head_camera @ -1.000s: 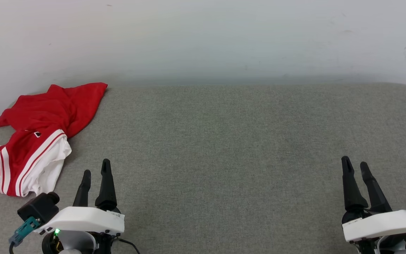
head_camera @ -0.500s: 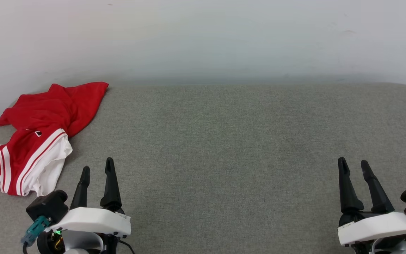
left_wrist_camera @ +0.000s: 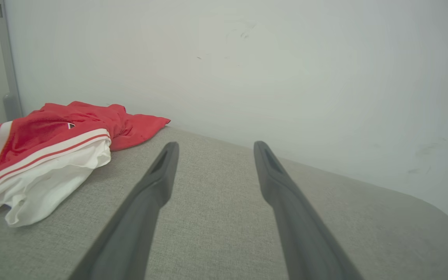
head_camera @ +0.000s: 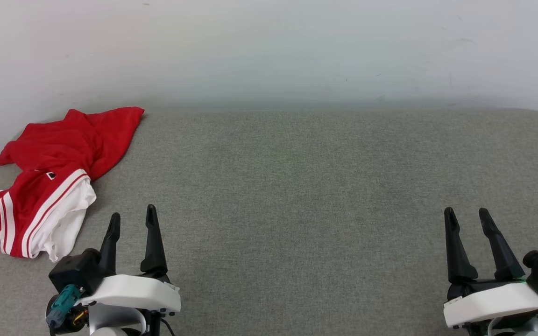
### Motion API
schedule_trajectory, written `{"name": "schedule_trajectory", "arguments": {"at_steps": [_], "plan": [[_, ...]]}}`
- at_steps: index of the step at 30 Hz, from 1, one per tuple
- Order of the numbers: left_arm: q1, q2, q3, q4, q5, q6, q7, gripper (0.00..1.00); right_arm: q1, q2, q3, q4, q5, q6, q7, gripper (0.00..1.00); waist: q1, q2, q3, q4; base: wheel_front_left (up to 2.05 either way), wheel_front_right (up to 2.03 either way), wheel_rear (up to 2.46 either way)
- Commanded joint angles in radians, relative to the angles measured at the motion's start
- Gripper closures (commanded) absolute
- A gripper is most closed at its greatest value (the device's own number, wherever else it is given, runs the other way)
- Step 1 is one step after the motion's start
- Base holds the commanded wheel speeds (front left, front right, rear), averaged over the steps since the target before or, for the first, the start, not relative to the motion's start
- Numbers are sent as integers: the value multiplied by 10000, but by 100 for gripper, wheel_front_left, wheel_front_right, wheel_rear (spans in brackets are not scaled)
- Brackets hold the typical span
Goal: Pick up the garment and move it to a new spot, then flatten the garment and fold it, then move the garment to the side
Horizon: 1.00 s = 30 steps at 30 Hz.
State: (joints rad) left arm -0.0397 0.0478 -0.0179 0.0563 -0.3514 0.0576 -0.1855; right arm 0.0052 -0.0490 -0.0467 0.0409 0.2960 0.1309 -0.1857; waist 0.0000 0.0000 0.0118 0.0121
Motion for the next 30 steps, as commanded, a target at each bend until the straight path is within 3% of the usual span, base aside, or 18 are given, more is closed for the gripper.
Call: {"name": "schedule_trajectory", "arguments": {"at_steps": [1, 22, 30], "plan": [[17, 29, -6, -107, 177, 54, -75, 0, 56, -19, 15, -111, -197, -2, -69, 0, 0, 0, 1, 1, 0, 0, 0], [114, 33, -236, -62, 1828, 208, -512, 0, 148, -18, 83, -261, -1732, -3, -513, 0, 0, 0, 100, 14, 0, 0, 0], [118, 33, -288, -143, 2197, 140, -655, 0, 146, -19, 42, -354, -1608, -3, -650, 0, 0, 0, 137, 27, 0, 0, 0]]}}
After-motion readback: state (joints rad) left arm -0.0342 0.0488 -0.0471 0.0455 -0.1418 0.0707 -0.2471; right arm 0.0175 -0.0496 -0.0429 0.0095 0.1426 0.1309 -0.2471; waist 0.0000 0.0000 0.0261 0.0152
